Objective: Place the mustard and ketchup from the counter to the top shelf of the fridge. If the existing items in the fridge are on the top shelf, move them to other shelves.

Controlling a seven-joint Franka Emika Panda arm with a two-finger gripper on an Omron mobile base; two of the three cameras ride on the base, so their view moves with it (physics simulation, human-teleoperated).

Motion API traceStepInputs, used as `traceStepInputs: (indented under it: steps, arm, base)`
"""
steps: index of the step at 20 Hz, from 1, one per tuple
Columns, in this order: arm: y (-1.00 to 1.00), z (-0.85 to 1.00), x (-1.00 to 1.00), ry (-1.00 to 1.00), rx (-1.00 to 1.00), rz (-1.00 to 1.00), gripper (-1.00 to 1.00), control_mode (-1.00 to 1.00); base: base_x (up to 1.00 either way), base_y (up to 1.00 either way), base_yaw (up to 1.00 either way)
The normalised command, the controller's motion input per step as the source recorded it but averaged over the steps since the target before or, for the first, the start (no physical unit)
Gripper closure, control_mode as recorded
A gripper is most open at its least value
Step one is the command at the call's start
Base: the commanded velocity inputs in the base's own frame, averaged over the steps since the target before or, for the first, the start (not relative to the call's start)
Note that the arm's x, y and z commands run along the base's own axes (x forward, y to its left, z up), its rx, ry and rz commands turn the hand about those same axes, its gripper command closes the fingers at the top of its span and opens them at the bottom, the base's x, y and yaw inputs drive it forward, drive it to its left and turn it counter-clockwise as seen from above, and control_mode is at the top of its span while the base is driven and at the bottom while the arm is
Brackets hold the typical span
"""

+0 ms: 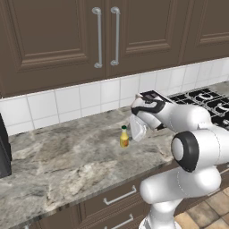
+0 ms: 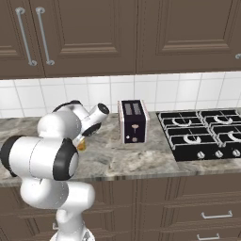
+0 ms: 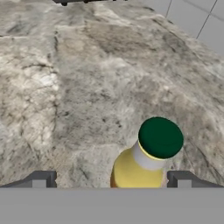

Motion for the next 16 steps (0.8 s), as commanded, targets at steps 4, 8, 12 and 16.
traceStepInputs:
  steps: [4,8,12,16]
  arm:
    - [0.00,-0.01,0.00,0.00,0.00,0.00,-1.00,-1.00]
    - [0.00,0.00,0.00,0.00,0.04,0.00,-1.00,-1.00]
    - [0.00,0.00,0.00,0.00,0.02,0.00,-1.00,-1.00]
    - [0.00,0.00,0.00,0.02,0.00,0.00,-1.00,-1.00]
  base:
    - [0.00,0.00,0.00]
    - [0.00,0.00,0.00]
    - [0.00,0.00,0.00]
    - [0.00,0.00,0.00]
